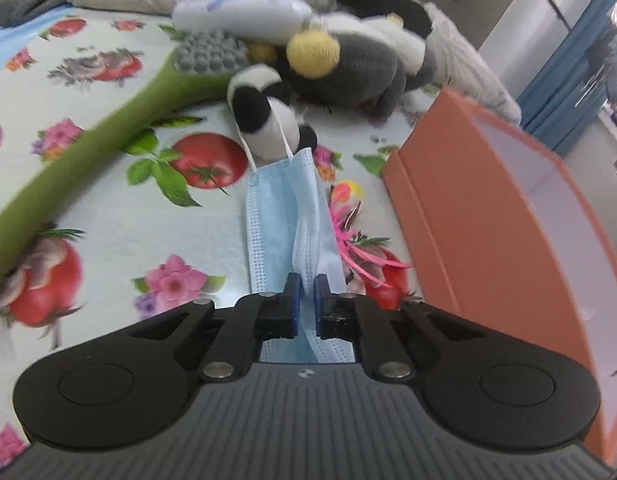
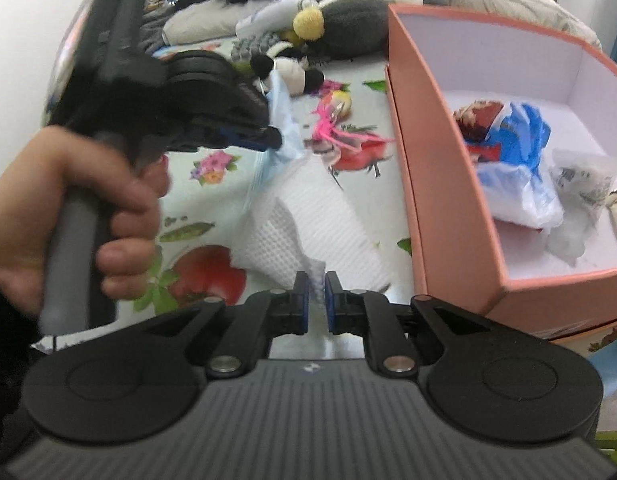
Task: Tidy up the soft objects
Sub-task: 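Open the right gripper and move it toward the black-and-white panda plush, then grasp the panda plush with the right gripper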
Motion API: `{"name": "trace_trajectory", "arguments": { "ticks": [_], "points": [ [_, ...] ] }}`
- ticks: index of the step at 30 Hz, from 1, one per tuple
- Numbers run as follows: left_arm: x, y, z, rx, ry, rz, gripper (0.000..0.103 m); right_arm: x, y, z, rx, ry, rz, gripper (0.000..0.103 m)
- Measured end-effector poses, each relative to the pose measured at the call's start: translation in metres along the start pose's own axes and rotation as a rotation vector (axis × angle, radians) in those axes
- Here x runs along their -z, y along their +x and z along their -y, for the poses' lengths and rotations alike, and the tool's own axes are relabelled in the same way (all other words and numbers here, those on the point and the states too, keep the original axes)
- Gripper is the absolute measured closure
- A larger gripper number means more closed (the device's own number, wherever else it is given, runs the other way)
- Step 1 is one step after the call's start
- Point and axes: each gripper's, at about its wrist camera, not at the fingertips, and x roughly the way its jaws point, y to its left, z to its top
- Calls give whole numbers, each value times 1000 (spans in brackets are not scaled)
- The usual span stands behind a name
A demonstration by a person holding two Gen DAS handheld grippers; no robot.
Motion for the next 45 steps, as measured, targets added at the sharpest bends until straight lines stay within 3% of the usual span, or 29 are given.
{"name": "trace_trajectory", "arguments": {
  "ticks": [9, 23, 24, 25, 26, 27, 31, 35, 45],
  "points": [
    [17, -79, -25, 53, -58, 50, 96, -1, -14, -5, 33, -17, 18, 90],
    [82, -145, -85, 54, -92, -8, 96, 2, 7, -22, 148, -52, -32, 90],
    [85, -149, -89, 53, -91, -7, 96, 0, 8, -23, 147, -48, -37, 84],
    [87, -151, -92, 47, -89, -3, 96, -2, 8, -25, 139, -47, -38, 73],
    [88, -154, -95, 41, -88, 1, 96, -4, 7, -26, 120, -45, -29, 51],
    [89, -155, -98, 37, -91, 7, 96, -6, 4, -28, 105, -42, -13, 39],
    [89, -158, -111, 46, -119, 25, 96, -21, 2, -39, 44, -49, 37, 39],
    [89, -154, -118, 60, -145, 32, 96, -46, 19, -43, -50, 21, 52, 39],
    [88, -135, -126, 77, -160, 17, 96, -93, 99, -43, -190, 277, 35, 39]
  ]
}}
